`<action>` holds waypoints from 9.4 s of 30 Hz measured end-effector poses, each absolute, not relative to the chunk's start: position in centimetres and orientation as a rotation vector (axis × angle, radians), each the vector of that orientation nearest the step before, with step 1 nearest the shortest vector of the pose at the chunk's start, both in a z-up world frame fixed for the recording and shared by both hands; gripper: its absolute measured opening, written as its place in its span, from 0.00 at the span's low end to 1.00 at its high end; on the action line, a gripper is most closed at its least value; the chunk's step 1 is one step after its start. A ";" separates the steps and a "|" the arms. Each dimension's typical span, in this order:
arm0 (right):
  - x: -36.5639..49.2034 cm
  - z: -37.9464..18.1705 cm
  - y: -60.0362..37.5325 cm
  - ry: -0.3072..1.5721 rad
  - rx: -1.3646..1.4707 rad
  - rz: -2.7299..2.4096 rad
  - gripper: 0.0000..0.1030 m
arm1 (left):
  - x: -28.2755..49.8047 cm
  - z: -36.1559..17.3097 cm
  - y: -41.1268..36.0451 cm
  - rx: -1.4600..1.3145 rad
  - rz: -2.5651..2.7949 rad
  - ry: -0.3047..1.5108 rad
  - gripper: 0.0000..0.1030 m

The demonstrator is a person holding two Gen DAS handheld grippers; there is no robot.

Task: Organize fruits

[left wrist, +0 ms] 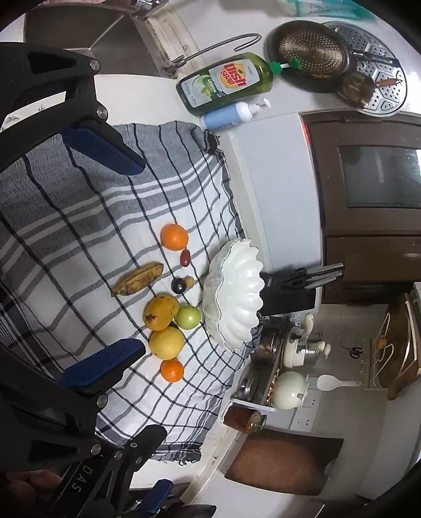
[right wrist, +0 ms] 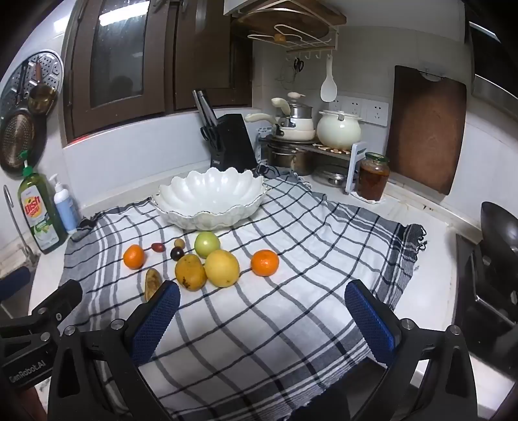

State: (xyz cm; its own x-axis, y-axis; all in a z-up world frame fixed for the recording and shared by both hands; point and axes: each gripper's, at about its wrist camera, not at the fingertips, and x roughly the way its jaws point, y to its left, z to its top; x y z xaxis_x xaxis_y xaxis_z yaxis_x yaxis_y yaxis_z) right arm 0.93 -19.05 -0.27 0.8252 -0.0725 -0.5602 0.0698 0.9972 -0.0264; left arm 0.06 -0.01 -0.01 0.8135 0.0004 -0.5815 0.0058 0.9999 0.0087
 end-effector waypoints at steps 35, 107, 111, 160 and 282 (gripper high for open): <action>0.7 -0.1 -18.9 0.591 -0.018 -0.079 1.00 | -0.2 -0.6 1.1 0.005 0.019 0.608 1.00; 0.6 -0.1 -19.2 0.572 -0.013 -0.083 1.00 | 0.5 0.4 0.3 0.010 0.020 0.611 1.00; 0.8 0.5 -19.4 0.582 -0.011 -0.082 1.00 | 1.2 -0.5 0.0 0.013 0.021 0.622 1.00; 13.2 -9.3 -21.7 0.761 0.026 -0.036 1.00 | 13.9 -11.5 -3.1 0.005 0.050 0.865 0.62; 19.5 -0.3 -18.0 0.622 0.041 0.093 0.52 | 19.0 0.2 -1.3 -0.038 -0.086 0.669 0.28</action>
State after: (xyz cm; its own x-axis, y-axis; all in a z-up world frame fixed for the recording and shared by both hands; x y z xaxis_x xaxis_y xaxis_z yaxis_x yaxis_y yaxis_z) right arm 19.46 -18.01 -0.28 0.8087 0.0994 -0.5798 -0.0746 0.9950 0.0665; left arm 18.97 -1.28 0.18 0.7811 -0.0925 -0.6175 0.0677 0.9957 -0.0635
